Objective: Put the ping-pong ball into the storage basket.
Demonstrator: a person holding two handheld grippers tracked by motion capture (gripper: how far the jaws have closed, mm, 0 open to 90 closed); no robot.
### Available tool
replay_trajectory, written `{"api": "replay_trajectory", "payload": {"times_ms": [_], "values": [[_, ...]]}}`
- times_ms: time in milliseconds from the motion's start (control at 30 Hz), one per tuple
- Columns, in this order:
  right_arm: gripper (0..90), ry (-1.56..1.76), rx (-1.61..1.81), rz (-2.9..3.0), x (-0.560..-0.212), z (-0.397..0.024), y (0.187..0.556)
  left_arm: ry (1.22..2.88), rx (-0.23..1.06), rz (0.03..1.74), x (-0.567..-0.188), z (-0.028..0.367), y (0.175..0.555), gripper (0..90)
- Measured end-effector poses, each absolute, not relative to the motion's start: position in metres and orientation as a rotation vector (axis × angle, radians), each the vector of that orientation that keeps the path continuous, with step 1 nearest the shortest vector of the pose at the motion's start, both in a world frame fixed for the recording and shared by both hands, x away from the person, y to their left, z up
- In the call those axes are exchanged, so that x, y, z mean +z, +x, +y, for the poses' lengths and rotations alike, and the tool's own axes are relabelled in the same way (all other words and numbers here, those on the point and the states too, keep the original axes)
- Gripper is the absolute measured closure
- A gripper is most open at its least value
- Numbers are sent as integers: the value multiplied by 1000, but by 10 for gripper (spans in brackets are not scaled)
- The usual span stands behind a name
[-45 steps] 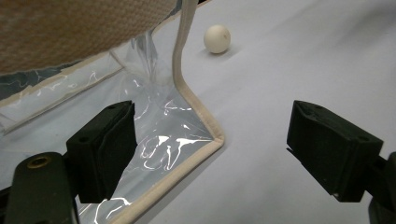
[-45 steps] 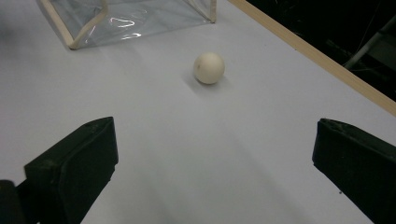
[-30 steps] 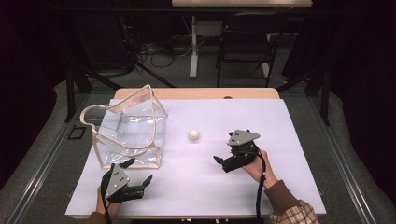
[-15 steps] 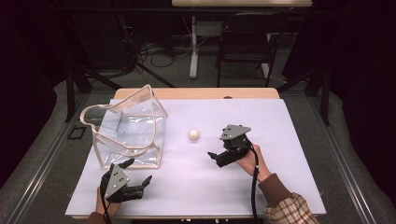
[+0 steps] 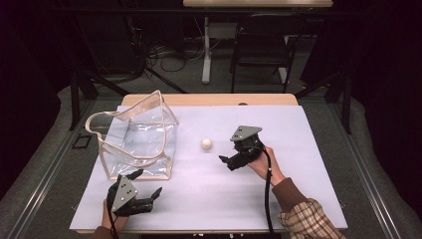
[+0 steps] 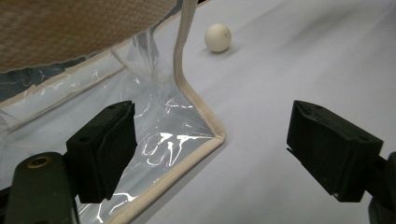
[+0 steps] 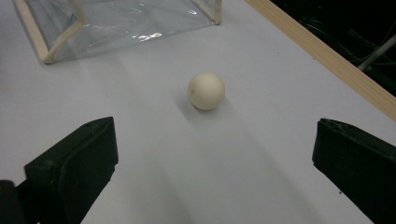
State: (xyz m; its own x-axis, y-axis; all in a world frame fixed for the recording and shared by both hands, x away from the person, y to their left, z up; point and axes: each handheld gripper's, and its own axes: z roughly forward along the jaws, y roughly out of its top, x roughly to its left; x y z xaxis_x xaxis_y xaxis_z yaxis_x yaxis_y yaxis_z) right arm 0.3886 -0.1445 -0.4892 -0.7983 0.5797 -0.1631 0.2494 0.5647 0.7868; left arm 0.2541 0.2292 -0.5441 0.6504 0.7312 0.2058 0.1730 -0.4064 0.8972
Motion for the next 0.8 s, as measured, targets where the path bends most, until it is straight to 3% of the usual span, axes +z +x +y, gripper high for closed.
{"api": "replay_trajectory", "payload": {"times_ms": [800], "values": [[0, 704, 1096, 2429, -487, -132, 420, 1926, 746, 707, -544, 229, 254, 160]]}}
